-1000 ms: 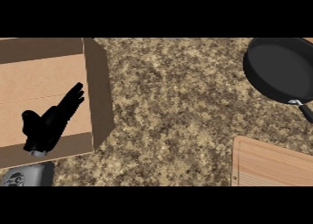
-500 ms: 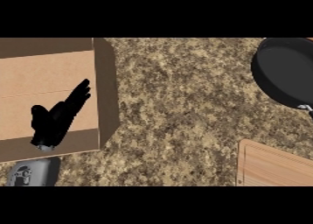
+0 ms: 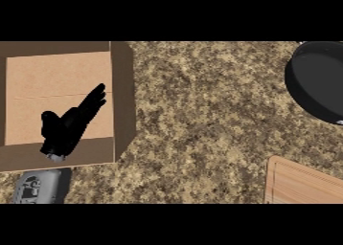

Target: Pick the tomato from the cutting board and place it in the pot

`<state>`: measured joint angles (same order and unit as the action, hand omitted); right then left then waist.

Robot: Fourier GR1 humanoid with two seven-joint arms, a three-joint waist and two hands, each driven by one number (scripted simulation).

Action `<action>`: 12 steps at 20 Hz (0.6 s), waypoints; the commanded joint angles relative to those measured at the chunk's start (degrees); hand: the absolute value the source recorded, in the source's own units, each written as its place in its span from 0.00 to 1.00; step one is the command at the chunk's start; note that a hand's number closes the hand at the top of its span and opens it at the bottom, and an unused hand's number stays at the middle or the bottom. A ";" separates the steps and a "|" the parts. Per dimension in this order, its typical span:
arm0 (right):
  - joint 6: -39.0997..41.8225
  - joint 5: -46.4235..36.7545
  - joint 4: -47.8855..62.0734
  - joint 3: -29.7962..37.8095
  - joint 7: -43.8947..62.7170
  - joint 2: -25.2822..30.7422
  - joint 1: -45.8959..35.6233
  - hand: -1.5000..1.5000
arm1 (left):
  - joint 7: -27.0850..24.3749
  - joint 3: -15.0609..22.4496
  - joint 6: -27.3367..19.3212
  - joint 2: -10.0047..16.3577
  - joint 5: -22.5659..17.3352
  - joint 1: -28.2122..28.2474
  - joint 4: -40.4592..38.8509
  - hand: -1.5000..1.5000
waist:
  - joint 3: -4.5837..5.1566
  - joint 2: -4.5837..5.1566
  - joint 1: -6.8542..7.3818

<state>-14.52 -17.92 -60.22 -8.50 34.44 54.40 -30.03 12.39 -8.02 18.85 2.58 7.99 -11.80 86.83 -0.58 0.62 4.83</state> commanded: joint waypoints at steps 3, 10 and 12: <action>9.58 -7.96 11.33 -7.47 3.20 0.06 -8.03 1.00 | 0.47 3.33 -0.06 -2.45 -0.44 1.32 -5.85 0.50 | 0.68 1.50 0.71; 19.86 -2.38 25.26 -4.80 12.61 -10.25 -16.19 1.00 | 1.67 4.33 0.11 -2.46 -0.92 1.38 -5.26 0.50 | 0.52 1.63 0.81; 22.04 -2.54 29.46 -5.00 12.52 -11.71 -17.18 0.00 | 0.33 3.70 1.61 -2.45 -0.33 3.91 -3.44 0.50 | 0.47 1.32 1.19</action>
<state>3.59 -21.50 -37.92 -14.10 44.07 46.34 -44.09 13.28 -7.42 19.19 2.47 7.40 -12.88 86.62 -0.69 1.19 5.85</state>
